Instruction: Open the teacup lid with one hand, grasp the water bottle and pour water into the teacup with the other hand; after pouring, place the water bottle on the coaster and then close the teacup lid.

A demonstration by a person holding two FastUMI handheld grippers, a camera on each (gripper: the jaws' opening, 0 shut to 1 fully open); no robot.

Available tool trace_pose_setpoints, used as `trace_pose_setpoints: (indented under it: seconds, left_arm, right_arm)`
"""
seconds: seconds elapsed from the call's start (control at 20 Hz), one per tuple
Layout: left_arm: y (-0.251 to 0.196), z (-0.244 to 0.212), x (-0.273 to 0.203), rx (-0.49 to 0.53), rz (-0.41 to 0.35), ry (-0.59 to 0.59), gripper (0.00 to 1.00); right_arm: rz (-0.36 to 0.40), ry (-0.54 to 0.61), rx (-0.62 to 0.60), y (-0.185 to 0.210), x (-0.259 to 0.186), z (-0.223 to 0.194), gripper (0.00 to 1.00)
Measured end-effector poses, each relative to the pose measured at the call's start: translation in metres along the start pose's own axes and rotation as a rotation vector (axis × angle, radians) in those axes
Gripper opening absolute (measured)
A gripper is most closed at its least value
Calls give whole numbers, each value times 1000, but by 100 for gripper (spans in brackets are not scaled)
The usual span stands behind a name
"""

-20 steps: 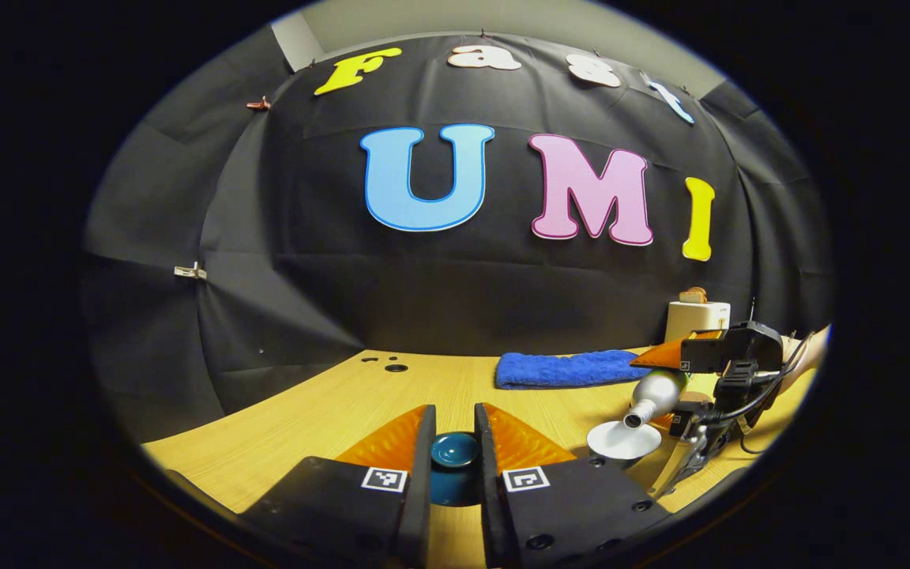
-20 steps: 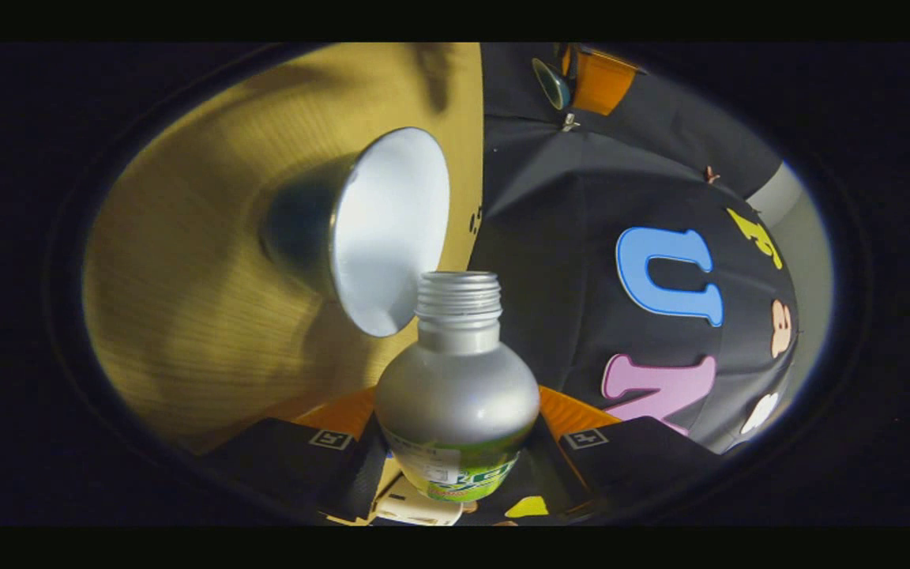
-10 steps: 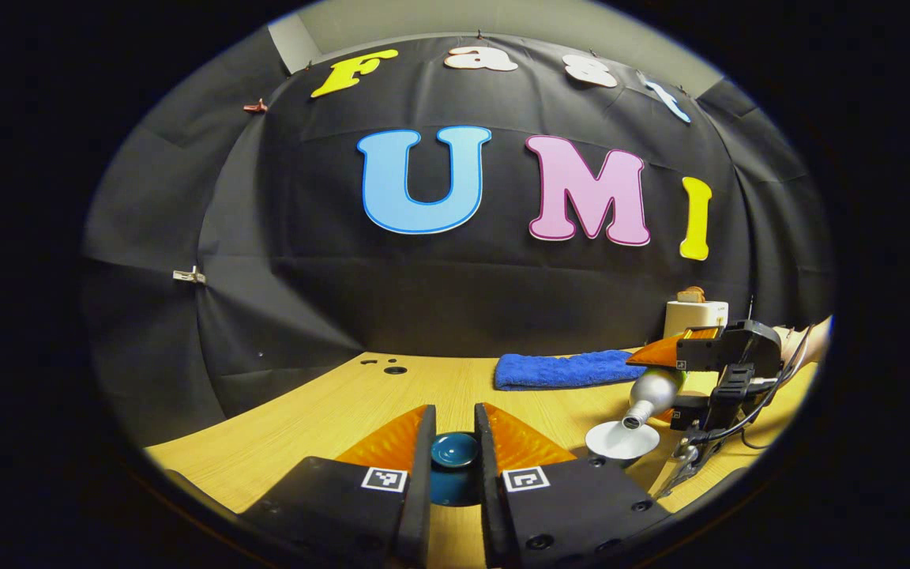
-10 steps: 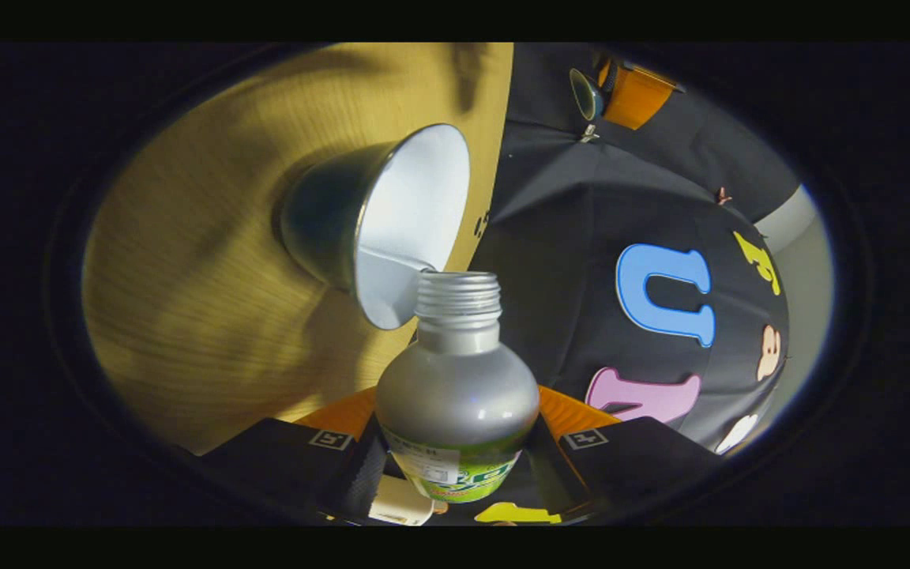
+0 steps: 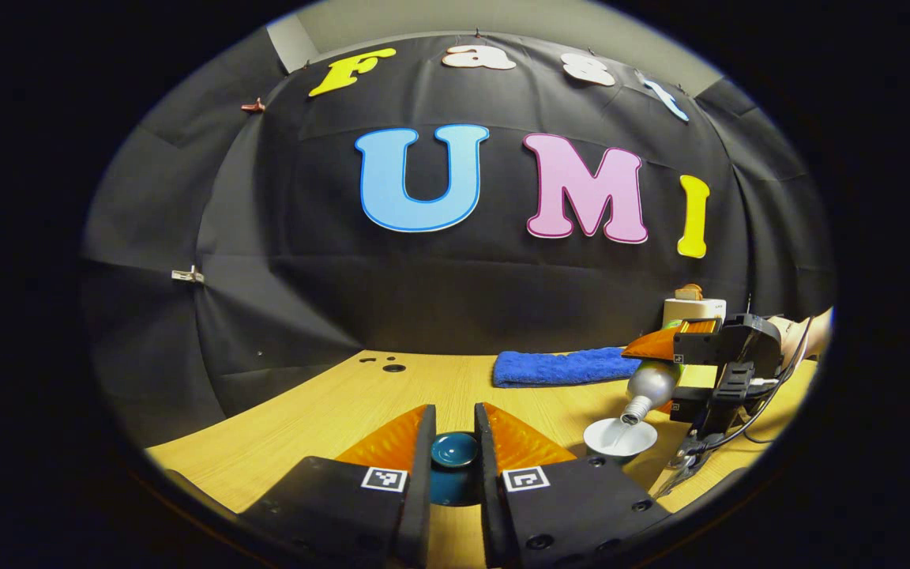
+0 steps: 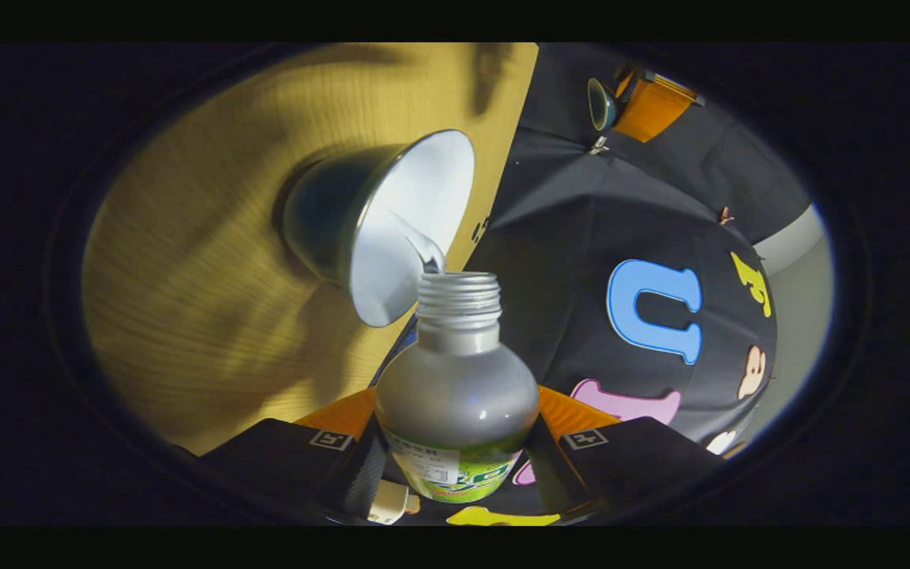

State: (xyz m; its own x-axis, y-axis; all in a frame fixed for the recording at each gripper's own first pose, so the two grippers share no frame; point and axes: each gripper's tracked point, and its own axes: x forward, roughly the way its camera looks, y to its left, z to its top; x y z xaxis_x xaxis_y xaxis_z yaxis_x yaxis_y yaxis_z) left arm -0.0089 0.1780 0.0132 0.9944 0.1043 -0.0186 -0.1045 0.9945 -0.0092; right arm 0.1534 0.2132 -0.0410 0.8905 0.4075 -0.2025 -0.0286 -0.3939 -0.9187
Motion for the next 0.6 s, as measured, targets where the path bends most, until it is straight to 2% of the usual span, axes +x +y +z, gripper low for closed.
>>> trace_pose_setpoints:
  seconds: [0.1, 0.15, 0.2, 0.3, 0.4, 0.55, 0.6]
  left_arm:
    - [1, 1, -1, 5, 1, -3, 30]
    - [1, 1, -1, 5, 0, -3, 30]
    - [0, 1, -1, 4, -1, -3, 30]
    - [0, 0, -1, 0, -4, 1, 30]
    - [-1, -1, -2, -5, -4, 2, 30]
    - [1, -2, 0, -5, 2, 5, 30]
    - [0, -2, -1, -2, 3, 5, 30]
  right_arm:
    - [-9, 0, -23, -3, 1, -1, 77]
    - [-10, -2, -32, -5, 2, -1, 80]
    - [-6, -7, -34, -5, 0, -2, 78]
    - [-5, -17, -39, -4, -2, -3, 81]
    - [-23, -26, -67, -13, -2, -1, 77]
    - [-49, -37, -102, -24, 0, -3, 80]
    - [-54, -39, -110, -26, -1, -3, 77]
